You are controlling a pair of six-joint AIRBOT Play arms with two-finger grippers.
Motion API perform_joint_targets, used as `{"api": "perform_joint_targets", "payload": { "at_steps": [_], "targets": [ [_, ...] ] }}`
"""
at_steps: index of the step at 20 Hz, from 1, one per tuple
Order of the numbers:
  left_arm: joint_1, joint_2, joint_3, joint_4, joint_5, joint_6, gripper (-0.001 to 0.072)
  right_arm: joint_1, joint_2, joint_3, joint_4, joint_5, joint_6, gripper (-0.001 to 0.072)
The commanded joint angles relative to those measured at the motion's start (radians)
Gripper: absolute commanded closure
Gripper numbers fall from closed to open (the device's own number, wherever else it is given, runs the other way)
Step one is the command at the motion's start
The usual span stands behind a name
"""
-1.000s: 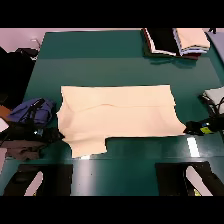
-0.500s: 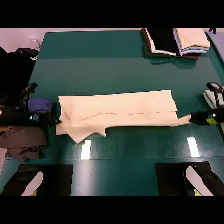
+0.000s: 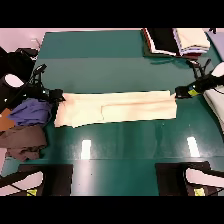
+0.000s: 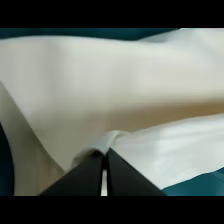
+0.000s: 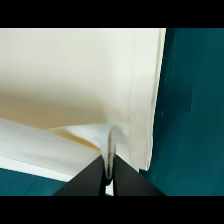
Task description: Fold the shirts.
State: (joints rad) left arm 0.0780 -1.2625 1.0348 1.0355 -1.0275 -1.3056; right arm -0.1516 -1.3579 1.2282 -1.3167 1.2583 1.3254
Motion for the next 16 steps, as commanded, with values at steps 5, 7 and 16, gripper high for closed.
{"api": "perform_joint_targets", "payload": {
  "at_steps": [5,7,16],
  "targets": [
    [0.001,-0.05,0.109,-0.011,-0.031,-0.028,0.0253,-0.132,-0.114,0.079,0.28,0.051,-0.09,0.0256],
    [0.0,-0.05,0.115,-0.026,-0.06,-0.028,0.0554,-0.218,-0.114,0.019,0.279,0.087,-0.107,0.0152],
    [-0.229,-0.068,0.114,-0.1,0.079,-0.057,0.0688,-0.344,-0.252,-0.198,0.551,0.052,-0.264,0.016]
  ]
}}
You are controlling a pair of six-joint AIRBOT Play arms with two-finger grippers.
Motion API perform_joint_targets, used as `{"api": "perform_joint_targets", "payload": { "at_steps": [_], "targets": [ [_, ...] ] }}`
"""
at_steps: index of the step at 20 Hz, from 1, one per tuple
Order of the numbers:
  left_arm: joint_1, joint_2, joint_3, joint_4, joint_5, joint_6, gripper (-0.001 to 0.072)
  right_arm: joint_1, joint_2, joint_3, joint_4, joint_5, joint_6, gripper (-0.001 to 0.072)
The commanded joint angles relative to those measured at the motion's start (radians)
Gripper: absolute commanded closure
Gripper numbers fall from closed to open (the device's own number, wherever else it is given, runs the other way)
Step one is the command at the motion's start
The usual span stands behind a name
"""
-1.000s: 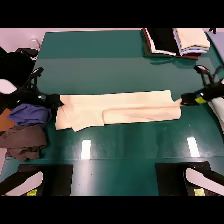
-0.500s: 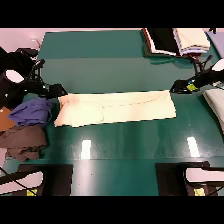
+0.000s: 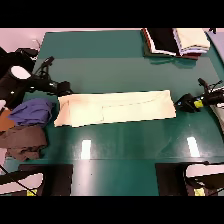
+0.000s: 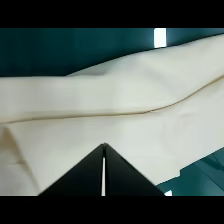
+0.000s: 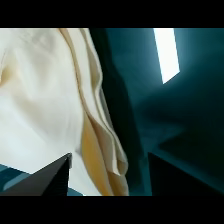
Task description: Fold the shirts.
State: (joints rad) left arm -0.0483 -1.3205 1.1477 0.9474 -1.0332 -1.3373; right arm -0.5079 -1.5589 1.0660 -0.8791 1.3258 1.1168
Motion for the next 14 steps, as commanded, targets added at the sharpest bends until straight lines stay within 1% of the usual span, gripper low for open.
{"api": "perform_joint_targets", "payload": {
  "at_steps": [1,3,4,5,6,9,11,12,14],
  "targets": [
    [-0.144,-0.017,0.001,-0.011,0.116,-0.05,0.0688,0.051,-0.071,-0.025,0.133,-0.027,-0.056,0.0211],
    [-0.223,-0.05,0.003,-0.012,0.141,-0.077,0.0688,0.13,-0.094,0.019,0.135,-0.052,-0.069,0.0443],
    [-0.259,-0.075,0.005,-0.012,0.157,-0.08,0.0688,0.158,-0.093,0.044,0.135,-0.056,-0.072,0.0618],
    [-0.288,-0.101,0.013,-0.013,0.173,-0.091,0.0688,0.18,-0.084,0.077,0.135,-0.053,-0.074,0.0697],
    [-0.315,-0.134,0.033,-0.013,0.189,-0.106,0.0688,0.193,-0.068,0.113,0.135,-0.04,-0.074,0.0697],
    [-0.378,-0.248,0.137,-0.016,0.197,-0.106,0.0688,0.223,0.023,0.238,0.144,0.041,-0.066,0.0698],
    [-0.414,-0.333,0.224,-0.016,0.196,-0.115,0.0688,0.259,0.098,0.314,0.18,0.064,-0.036,0.0698],
    [-0.428,-0.369,0.258,-0.016,0.196,-0.13,0.0688,0.282,0.134,0.349,0.182,0.064,-0.014,0.0697],
    [-0.451,-0.425,0.307,-0.021,0.197,-0.133,0.0688,0.341,0.189,0.419,0.18,0.065,0.023,0.0698]
  ]
}}
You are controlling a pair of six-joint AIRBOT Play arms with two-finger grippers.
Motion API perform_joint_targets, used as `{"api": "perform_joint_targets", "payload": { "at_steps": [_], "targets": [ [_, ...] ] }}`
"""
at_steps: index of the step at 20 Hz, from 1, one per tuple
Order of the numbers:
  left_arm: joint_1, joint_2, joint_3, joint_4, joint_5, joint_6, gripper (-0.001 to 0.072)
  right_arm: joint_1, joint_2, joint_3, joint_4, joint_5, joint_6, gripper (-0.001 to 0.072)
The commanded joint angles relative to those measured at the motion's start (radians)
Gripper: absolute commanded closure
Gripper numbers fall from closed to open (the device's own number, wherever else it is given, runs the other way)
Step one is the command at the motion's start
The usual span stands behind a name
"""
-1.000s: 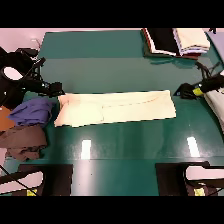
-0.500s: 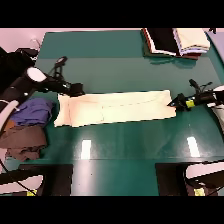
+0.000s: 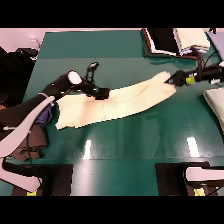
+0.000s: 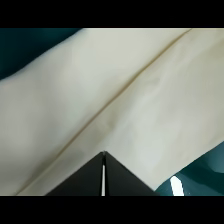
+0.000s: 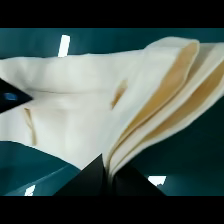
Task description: Fold the shirts.
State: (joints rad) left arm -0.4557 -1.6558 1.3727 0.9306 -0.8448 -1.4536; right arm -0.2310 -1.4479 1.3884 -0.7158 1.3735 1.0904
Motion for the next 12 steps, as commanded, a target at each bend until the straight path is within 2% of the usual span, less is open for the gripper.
{"api": "perform_joint_targets", "payload": {
  "at_steps": [1,12],
  "targets": [
    [-0.054,-0.112,0.098,-0.013,0.008,-0.016,0.0688,0.096,0.099,0.128,0.017,0.016,0.065,0.0697],
    [-0.064,-0.169,0.132,-0.021,-0.041,-0.04,0.0688,0.347,0.135,0.291,0.019,-0.013,0.144,0.0697]
  ]
}}
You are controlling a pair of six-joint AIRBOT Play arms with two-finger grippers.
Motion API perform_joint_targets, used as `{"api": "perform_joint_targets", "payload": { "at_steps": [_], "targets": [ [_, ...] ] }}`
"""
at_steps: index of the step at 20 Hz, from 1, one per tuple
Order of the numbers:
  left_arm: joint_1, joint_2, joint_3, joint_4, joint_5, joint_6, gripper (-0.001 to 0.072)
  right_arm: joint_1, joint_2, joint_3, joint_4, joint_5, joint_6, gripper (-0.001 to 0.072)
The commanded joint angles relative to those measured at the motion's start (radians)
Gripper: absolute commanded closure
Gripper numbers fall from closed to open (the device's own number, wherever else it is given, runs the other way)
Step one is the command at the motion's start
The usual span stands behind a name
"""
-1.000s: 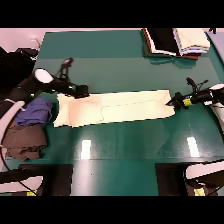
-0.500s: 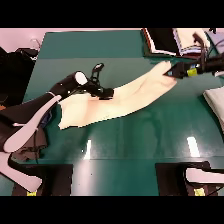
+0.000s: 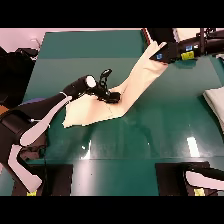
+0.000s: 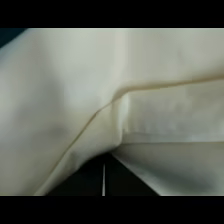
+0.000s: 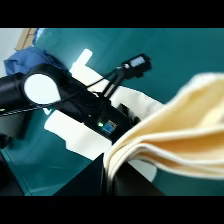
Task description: Fold the shirts.
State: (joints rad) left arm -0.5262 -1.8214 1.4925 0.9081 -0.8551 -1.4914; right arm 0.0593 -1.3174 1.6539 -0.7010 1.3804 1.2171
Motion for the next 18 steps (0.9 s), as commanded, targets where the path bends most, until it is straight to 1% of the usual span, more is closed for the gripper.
{"api": "perform_joint_targets", "payload": {
  "at_steps": [1,4,7,9,12,13,14,15,17,18],
  "targets": [
    [0.018,-0.001,0.032,0.002,-0.062,-0.002,0.0688,0.078,0.004,0.026,0.003,-0.031,0.018,0.0697],
    [0.086,0.072,0.097,0.041,-0.129,-0.001,0.0688,0.161,-0.005,0.025,0.004,-0.07,0.022,0.0697],
    [0.214,0.222,0.157,0.123,-0.189,0.001,0.0687,0.28,-0.04,0.025,0.021,-0.144,0.021,0.0697],
    [0.312,0.336,0.195,0.182,-0.231,0.007,0.0688,0.384,-0.095,0.026,0.088,-0.231,0.004,0.0696],
    [0.449,0.513,0.232,0.26,-0.245,0.007,0.0687,0.573,-0.237,0.038,0.191,-0.439,-0.103,0.0686],
    [0.488,0.566,0.232,0.272,-0.245,0.007,0.0687,0.632,-0.3,0.073,0.192,-0.481,-0.13,0.0578],
    [0.518,0.605,0.232,0.272,-0.246,0.007,0.0687,0.683,-0.372,0.13,0.191,-0.5,-0.143,0.042],
    [0.543,0.638,0.232,0.272,-0.248,0.007,0.0687,0.715,-0.433,0.19,0.191,-0.494,-0.143,0.0392],
    [0.564,0.668,0.232,0.274,-0.264,0.007,0.0687,0.736,-0.504,0.283,0.128,-0.456,-0.136,0.0397],
    [0.564,0.671,0.232,0.274,-0.28,0.008,0.0687,0.721,-0.507,0.299,0.089,-0.418,-0.105,0.0397]
  ]
}}
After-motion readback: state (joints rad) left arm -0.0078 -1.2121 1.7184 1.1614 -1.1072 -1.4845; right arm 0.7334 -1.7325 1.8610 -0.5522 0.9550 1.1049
